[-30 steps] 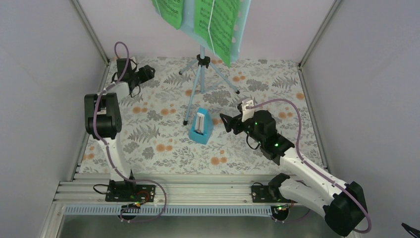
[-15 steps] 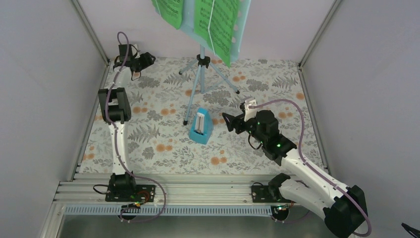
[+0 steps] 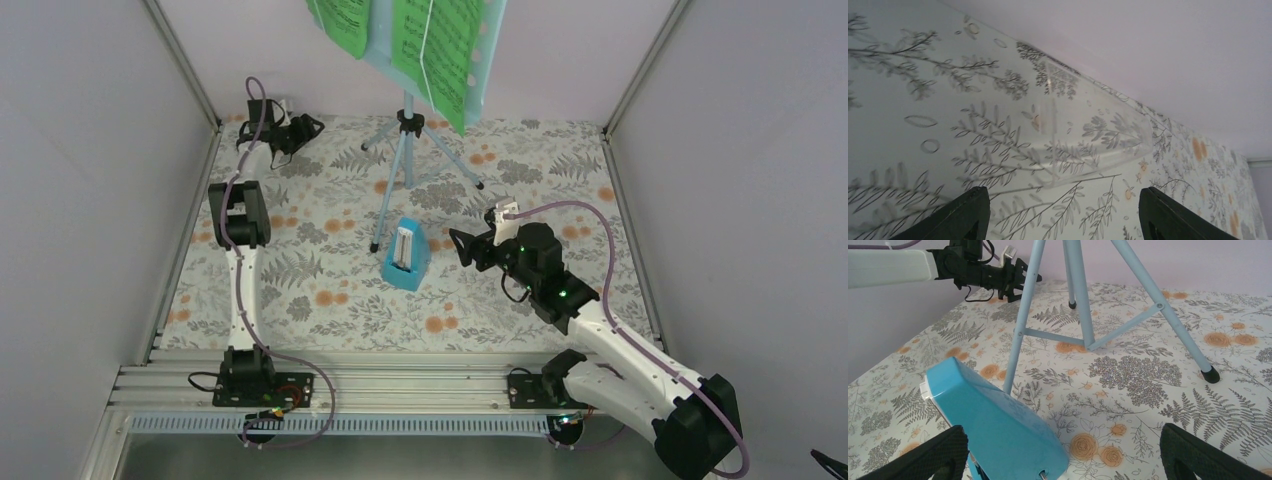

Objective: Pack up the instrument practice props

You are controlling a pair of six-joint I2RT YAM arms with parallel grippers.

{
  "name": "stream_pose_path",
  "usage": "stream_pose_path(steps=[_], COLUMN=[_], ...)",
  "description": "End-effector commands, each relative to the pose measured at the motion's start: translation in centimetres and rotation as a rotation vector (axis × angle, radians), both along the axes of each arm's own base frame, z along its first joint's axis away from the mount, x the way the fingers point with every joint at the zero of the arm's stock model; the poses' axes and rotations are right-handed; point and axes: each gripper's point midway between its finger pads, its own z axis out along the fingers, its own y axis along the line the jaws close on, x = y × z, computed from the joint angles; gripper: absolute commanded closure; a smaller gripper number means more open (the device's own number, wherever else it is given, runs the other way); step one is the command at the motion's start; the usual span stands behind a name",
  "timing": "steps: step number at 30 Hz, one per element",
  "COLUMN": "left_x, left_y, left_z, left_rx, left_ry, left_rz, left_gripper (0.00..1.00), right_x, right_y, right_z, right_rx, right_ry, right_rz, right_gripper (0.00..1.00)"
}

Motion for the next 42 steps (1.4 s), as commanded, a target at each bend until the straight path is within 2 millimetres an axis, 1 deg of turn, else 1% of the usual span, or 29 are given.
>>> stream_pose_path(steps=[1,6,12,18,22,27,32,37,41,42], left_x=[1.0,1.6,2.1,2.0,1.4,0.6,0.6,0.9,0.9,0.9], left_y=[-1.8,-2.7,-4.0,-4.7,-5.6,-5.9,-5.9,-5.7,-5.5,-5.5], left_z=[-0.4,-1.6,-1.6,-2.2,-1.8,-2.1,-2.6,-1.8,-0.8,-0.1], left_rx=[-0.085,-0.151,-0.186,-0.196,-0.169,-0.176,-0.194,-0.198,-0.171,-0.165], left_ry=[-0.027,-0.023,-0.043,-0.038,-0.039,-0.021,0.000,-0.017,-0.050,-0.066], left_rz=[-0.034,-0.023,-0.029,-0.044,-0.086,-0.088,-0.068,-0.055,-0.049,-0.050], left_gripper=[0.26,0.29,0.32,0.38,0.42,0.50,0.61,0.72,0.81,0.83], right_x=[-0.1,-0.2,-0.3,-0.4,-0.4,-0.5,-0.6,-0.7,-0.7,-0.6], right_y=[-0.1,-0.2,-0.4,-0.4,-0.5,-0.4,-0.5,-0.7,-0.7,-0.7], right_z=[-0.1,-0.2,-0.3,-0.7,-1.0,-1.1,-1.0,-1.1,-1.2,-1.3], right_rx=[0.017,0.017,0.018,0.016,0.015,0.021,0.023,0.020,0.022,0.022], right_ry=[0.014,0.021,0.028,0.036,0.038,0.044,0.046,0.045,0.049,0.050], right_rz=[-0.003,-0.005,-0.011,-0.012,-0.013,-0.011,-0.012,-0.018,-0.020,-0.021], right_gripper=[0.10,0.10,0.10,0.10,0.10,0.10,0.10,0.10,0.10,0.10])
